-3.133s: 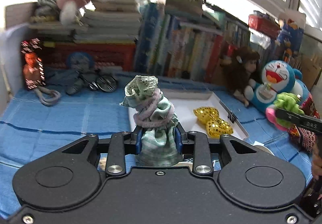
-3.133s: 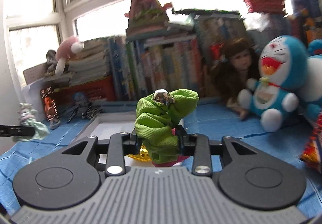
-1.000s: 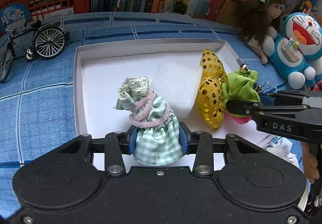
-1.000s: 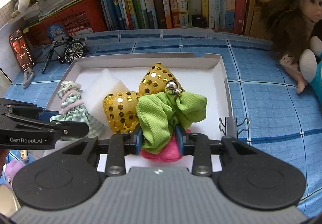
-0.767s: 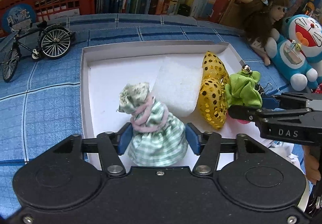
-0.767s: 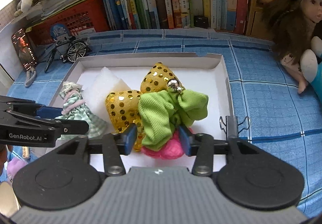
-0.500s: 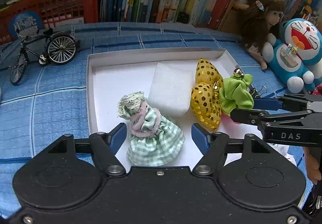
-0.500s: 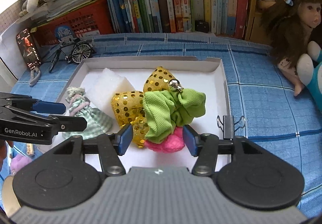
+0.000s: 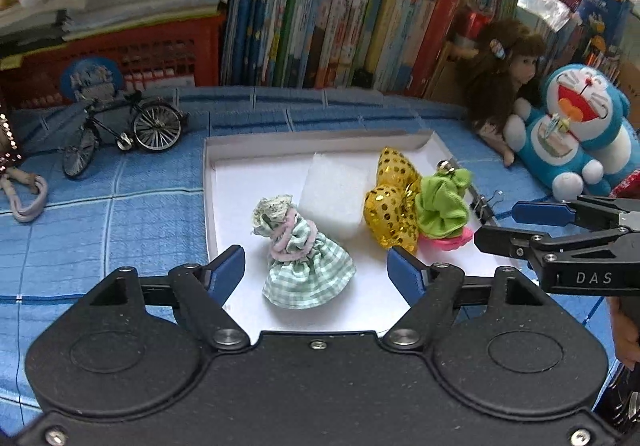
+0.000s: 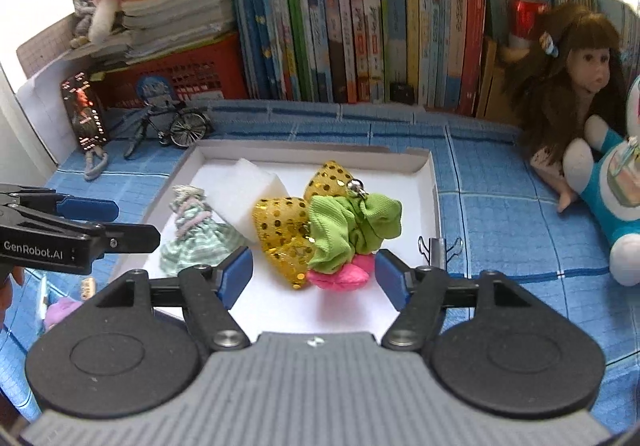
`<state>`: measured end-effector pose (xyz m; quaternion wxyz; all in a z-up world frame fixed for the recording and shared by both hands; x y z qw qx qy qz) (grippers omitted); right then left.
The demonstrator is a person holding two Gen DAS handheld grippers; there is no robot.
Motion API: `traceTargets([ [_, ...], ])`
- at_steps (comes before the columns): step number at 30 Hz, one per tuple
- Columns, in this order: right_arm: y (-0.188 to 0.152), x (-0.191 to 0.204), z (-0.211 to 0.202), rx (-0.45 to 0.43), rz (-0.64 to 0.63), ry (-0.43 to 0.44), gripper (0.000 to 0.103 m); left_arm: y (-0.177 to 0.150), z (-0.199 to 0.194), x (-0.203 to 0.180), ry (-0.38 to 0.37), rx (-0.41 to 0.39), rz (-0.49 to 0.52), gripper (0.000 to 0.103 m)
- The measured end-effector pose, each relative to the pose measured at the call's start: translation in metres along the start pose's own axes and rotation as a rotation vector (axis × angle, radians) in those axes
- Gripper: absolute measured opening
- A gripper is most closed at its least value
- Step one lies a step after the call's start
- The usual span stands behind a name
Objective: Organize soft objects
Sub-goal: 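Open both grippers and withdraw from the tray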
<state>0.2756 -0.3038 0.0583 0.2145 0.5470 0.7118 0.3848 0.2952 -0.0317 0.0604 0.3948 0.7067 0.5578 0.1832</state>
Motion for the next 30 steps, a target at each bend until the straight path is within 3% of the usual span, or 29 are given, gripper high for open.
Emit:
traceTargets([
  [12,-0.007,0.026,-0.056,-0.137,-0.055,0.049,0.086,-0.022,-0.068,-0.007,-0.032,-0.13,-0.002,0.08],
  [23,-0.027,0.048,-0.098,-0.236,-0.083,0.11,0.088,-0.057,-0.116,-0.013,-0.066,-0.201,-0.005,0.083],
  [30,-0.049,0.06,-0.117,-0.283,-0.136,0.117,0.089,-0.084,-0.145,-0.012,-0.036,-0.262,0.03,0.085],
])
Point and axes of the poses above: each gripper's, at about its wrist camera, not at the fingertips, and z roughly the way its jaws point, x to its left, y to its top, the point moved 7 cm from there along z, roughly the way its jaws point, and after that the axes turned 10 degrees about -x, right-handed, at the moved point
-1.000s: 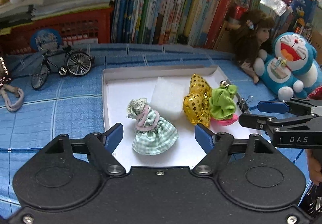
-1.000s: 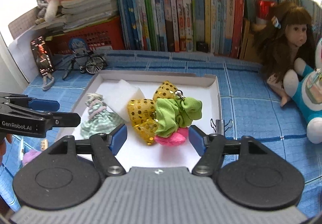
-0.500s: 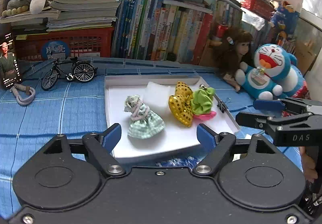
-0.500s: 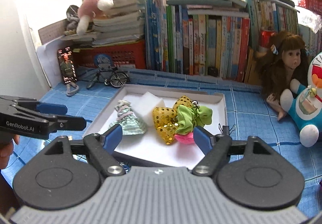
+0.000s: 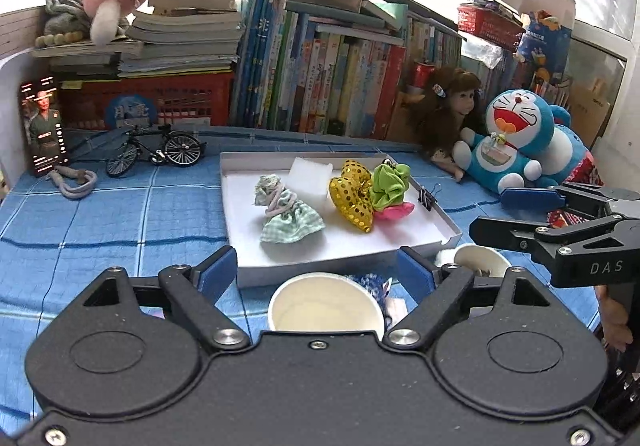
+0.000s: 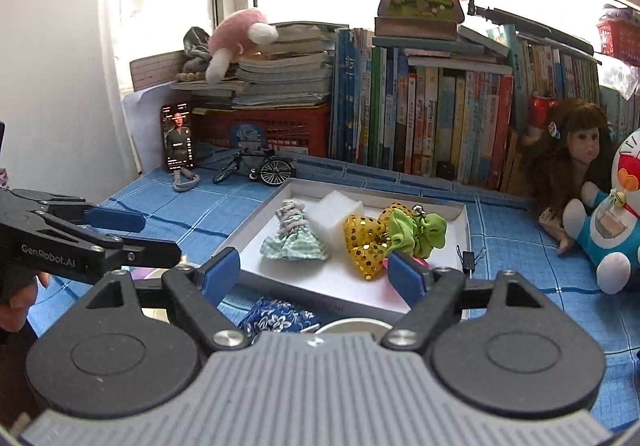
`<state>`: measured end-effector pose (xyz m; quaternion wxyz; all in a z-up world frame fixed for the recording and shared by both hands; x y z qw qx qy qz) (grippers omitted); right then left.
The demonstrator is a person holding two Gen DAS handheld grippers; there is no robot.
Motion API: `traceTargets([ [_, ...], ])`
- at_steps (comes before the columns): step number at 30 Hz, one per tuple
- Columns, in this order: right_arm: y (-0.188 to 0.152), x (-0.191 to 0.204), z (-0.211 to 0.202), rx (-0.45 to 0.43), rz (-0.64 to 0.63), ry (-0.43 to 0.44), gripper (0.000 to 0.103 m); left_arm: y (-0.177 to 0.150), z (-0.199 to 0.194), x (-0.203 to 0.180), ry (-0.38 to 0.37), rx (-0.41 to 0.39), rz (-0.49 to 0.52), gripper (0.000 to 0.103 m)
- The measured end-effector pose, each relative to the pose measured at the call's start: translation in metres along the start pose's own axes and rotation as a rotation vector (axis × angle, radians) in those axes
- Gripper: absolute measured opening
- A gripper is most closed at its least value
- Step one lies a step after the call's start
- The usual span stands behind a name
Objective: Organize soft objects
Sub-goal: 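Open both grippers and withdraw from the tray, then grasp the purple fluffy toy with the left gripper while the right grasps the blue floral scrunchie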
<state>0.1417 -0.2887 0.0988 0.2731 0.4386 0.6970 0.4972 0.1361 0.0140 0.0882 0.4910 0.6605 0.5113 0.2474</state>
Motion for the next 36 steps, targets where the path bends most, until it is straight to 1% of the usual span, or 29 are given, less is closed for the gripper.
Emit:
traceTargets([
  [4,-0.012,0.005,-0.009,-0.006,0.003,0.007,0.089,-0.011,-0.016,0.004,0.002,-0.024,-0.011,0.086],
  [10,-0.027,0.017,-0.019,-0.015,-0.021,0.018,0.089,-0.026,-0.032,0.012,0.047,-0.064,-0.006,0.086],
  [15,-0.038,0.027,-0.023,-0.021,-0.049,0.029,0.09,-0.039,-0.039,0.02,0.069,-0.067,-0.018,0.086],
  [21,-0.051,0.041,-0.024,-0.016,-0.101,0.051,0.091,-0.054,-0.044,0.035,0.12,-0.068,-0.027,0.086],
  [29,-0.072,0.068,-0.016,0.003,-0.234,0.09,0.093,-0.073,-0.041,0.06,0.193,-0.046,-0.052,0.086],
  [32,-0.084,0.077,-0.011,0.021,-0.289,0.092,0.092,-0.081,-0.037,0.069,0.215,-0.028,-0.069,0.079],
  [34,-0.092,0.082,-0.007,0.03,-0.335,0.08,0.089,-0.087,-0.034,0.073,0.221,-0.015,-0.076,0.068],
  [35,-0.096,0.085,-0.006,0.033,-0.36,0.068,0.084,-0.089,-0.032,0.074,0.223,-0.009,-0.08,0.065],
  [36,-0.1,0.087,-0.004,0.036,-0.383,0.058,0.082,-0.091,-0.031,0.076,0.227,-0.004,-0.086,0.059],
])
Point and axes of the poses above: each gripper's, at about its wrist camera, not at the fingertips, and z roughly the way its jaws point, x to its left, y to its top, the point moved 7 cm from there along z, roughly the way its jaws point, and after that the axes turned 10 degrees about -x, right-handed, at the moved point
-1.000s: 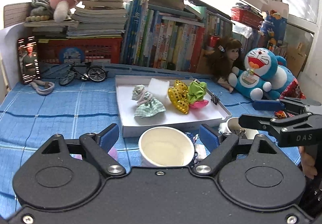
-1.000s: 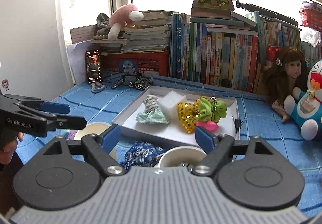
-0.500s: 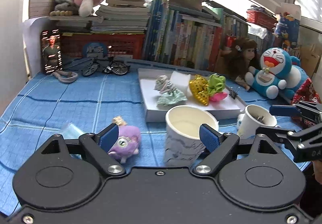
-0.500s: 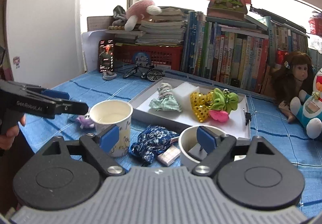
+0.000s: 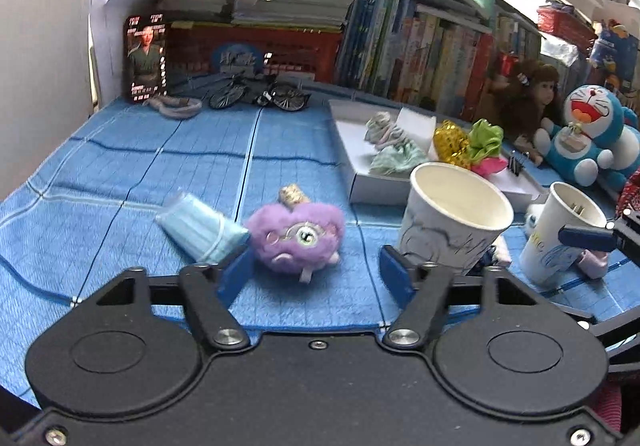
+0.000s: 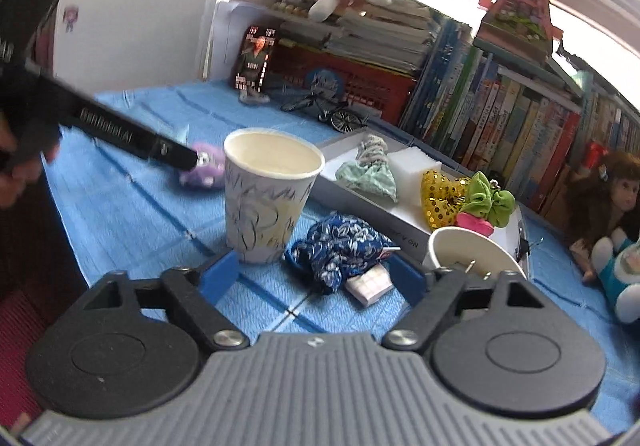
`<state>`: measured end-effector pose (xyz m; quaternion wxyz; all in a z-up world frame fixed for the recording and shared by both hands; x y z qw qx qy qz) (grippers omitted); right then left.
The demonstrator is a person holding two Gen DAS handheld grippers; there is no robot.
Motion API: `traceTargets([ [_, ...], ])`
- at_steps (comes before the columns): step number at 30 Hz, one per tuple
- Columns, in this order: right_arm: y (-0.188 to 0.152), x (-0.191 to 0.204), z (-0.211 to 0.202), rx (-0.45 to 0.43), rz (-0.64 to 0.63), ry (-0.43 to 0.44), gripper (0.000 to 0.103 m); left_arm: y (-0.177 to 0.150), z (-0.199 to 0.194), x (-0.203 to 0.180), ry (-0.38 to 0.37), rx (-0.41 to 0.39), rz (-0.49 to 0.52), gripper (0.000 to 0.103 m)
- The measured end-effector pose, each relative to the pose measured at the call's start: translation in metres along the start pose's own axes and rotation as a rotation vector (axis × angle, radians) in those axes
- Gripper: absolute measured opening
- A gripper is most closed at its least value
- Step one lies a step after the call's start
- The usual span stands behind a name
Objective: Organize soft objects
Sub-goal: 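Grasp the purple fluffy toy with the left gripper while the right grasps the blue floral scrunchie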
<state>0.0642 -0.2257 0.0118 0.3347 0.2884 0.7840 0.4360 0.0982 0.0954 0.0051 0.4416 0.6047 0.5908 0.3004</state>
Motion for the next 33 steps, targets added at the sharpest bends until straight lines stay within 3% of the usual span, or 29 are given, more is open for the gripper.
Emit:
traceTargets([
  [5,-0.009,0.01,0.014,0.024,-0.08,-0.037,0.068,-0.004,0.008,0.008,0.026,-0.004,-0.057,0.05],
  [9,-0.013,0.012,0.025,0.038,-0.137,-0.072,0.066,-0.004,0.013,0.016,0.023,-0.019,-0.161,0.047],
  [17,-0.015,0.009,0.048,0.077,-0.155,-0.039,0.062,-0.003,0.031,0.032,0.045,-0.019,-0.294,0.048],
  [23,-0.014,0.006,0.058,0.075,-0.148,-0.037,0.052,-0.004,0.042,0.033,0.06,-0.011,-0.288,0.047],
  [24,-0.014,0.007,0.059,0.076,-0.146,-0.035,0.05,-0.004,0.043,0.032,0.069,-0.012,-0.279,0.041],
  [26,-0.015,0.005,0.06,0.081,-0.125,-0.044,0.025,-0.005,0.042,0.03,0.076,-0.02,-0.248,0.035],
  [28,-0.016,0.003,0.06,0.082,-0.089,-0.054,0.023,-0.004,0.038,0.026,0.083,-0.039,-0.202,0.017],
  [30,-0.015,0.001,0.057,0.074,-0.066,-0.064,0.02,-0.003,0.033,0.022,0.092,-0.05,-0.155,0.006],
  [33,-0.013,-0.001,0.049,0.055,-0.042,-0.075,0.016,-0.004,0.028,0.018,0.068,-0.037,-0.138,0.003],
])
Point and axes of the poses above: each gripper's, at about its wrist camera, not at the fingertips, and z roughly the way its jaws point, x to its left, y to its top, the point moved 7 cm from there along z, roughly the way its jaws point, and after that the axes turned 10 degrees about -x, right-handed, at the moved point
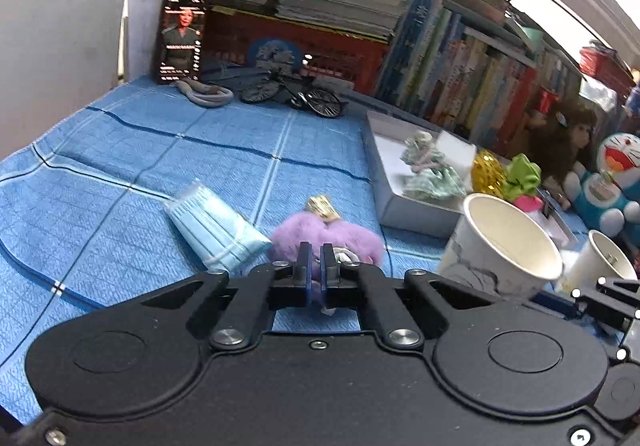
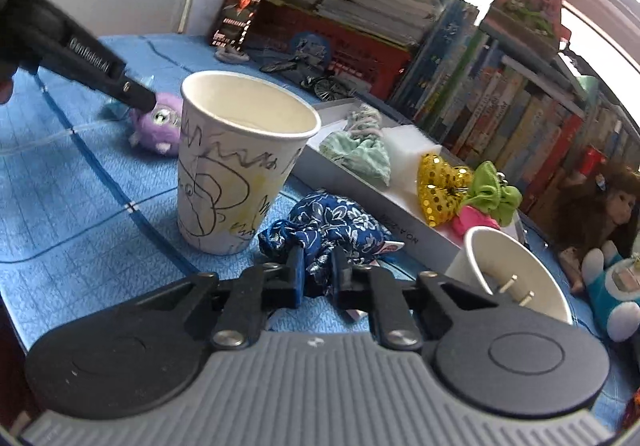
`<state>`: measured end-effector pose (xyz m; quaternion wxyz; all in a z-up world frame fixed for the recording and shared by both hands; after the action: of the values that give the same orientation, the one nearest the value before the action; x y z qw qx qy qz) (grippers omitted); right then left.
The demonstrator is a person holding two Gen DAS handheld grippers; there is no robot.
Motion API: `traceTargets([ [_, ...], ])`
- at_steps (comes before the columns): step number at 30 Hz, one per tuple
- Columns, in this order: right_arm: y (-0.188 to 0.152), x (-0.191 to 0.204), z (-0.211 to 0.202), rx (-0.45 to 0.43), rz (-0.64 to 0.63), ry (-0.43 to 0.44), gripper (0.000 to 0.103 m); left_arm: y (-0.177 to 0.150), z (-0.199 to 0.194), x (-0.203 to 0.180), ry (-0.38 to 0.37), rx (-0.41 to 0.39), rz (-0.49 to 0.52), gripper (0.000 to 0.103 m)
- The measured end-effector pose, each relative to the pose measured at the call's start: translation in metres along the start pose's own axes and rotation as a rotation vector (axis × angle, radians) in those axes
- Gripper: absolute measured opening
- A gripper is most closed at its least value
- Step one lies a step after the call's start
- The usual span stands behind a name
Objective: Organize soft objects
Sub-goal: 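Grasp the purple fluffy toy with the left gripper while the right grasps the blue floral scrunchie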
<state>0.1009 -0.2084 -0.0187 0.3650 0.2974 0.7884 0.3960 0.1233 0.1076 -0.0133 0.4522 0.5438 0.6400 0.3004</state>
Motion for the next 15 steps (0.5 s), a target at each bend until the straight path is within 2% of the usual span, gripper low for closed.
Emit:
traceTargets([
  [6,0.0,-0.004,-0.019,-0.008,0.049,0.016,0.015,-0.005,-0.007,-0.003,-0.004,0.005,-0.002,0.005],
  [11,-0.004,0.001,-0.037,0.007,0.068,0.068,0.015,-0.009,-0.013,-0.006,-0.006,0.004,0.015,0.009],
  [14,-0.008,0.009,-0.049,0.019,0.045,0.109,0.016,-0.008,-0.015,-0.008,0.012,-0.017,0.052,0.024],
  [15,-0.009,0.01,-0.053,0.018,0.045,0.117,0.016,-0.008,-0.015,-0.009,0.017,-0.02,0.062,0.036],
])
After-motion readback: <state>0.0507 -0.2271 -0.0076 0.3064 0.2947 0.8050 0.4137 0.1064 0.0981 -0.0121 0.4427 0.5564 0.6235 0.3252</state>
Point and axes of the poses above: each gripper's, at about its wrist camera, not at the fingertips, and z roughly the way its jaws point, x to its left, y to its top, the point moved 7 cm from there along z, roughly the way its jaws point, and after that the axes turned 10 degrees about -x, right-handed, at the moved point
